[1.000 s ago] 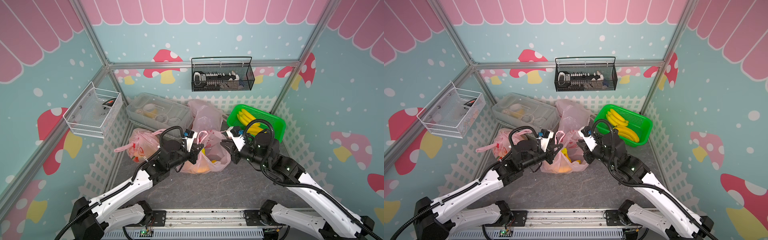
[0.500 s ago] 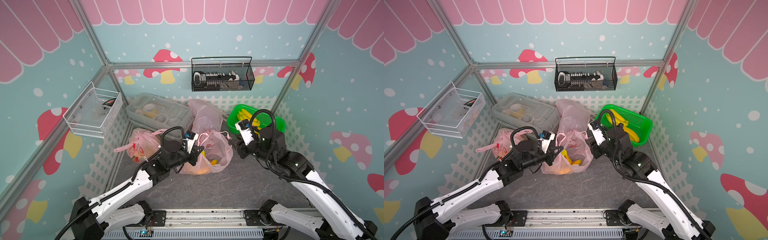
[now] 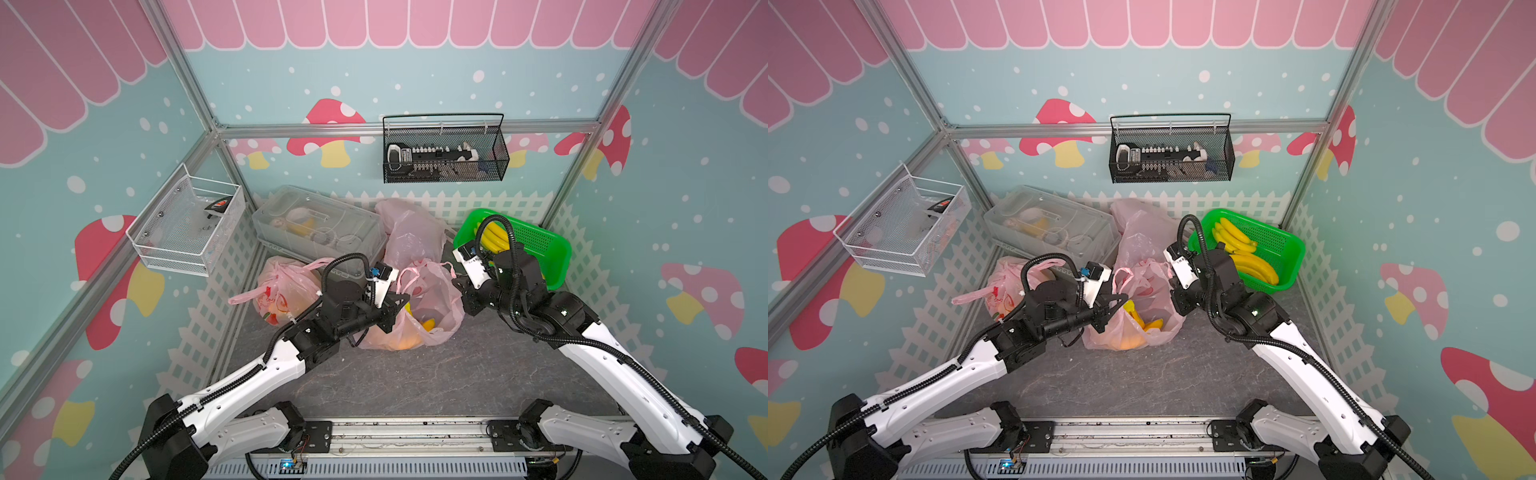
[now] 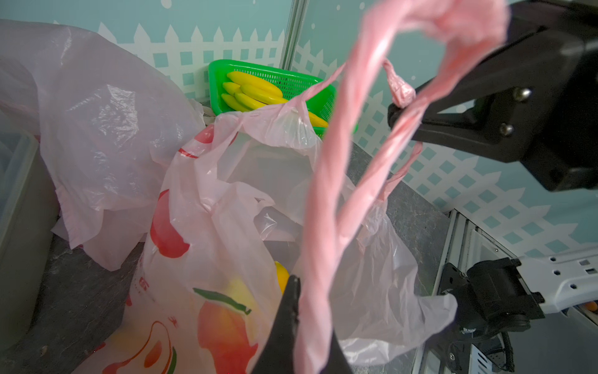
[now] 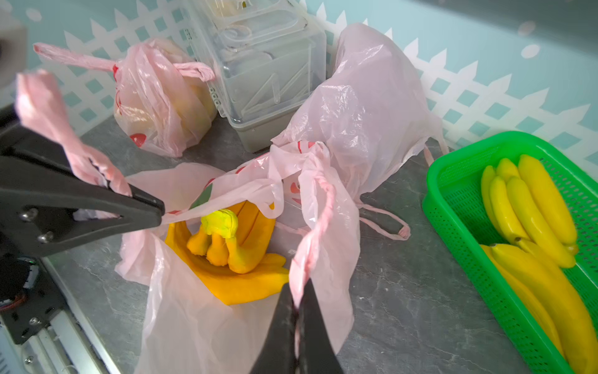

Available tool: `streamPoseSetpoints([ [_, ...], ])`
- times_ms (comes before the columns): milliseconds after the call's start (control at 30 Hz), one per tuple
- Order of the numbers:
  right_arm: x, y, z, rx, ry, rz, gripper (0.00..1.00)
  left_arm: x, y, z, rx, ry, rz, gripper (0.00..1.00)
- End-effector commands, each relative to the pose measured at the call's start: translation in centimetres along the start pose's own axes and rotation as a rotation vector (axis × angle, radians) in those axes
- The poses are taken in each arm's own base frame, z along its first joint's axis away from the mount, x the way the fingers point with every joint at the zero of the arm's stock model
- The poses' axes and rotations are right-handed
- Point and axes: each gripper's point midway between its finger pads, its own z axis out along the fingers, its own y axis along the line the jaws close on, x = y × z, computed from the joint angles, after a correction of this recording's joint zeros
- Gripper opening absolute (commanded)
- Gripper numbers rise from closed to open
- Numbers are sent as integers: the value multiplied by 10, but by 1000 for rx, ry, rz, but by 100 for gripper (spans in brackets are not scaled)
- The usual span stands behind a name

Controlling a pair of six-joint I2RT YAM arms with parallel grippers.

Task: Place the banana into a plastic bag & tie a knot
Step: Cross the plastic bag at the center of the board.

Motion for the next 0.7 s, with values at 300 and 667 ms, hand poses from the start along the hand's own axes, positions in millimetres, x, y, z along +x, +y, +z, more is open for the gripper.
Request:
streamPoseSetpoints([
  [300, 3, 56, -31, -179, -22, -349, 0, -24, 6, -5, -25, 53, -43, 0],
  [667, -14, 108, -46, -379, -127, -478, 0, 10, -33, 27, 140, 274, 38, 0],
])
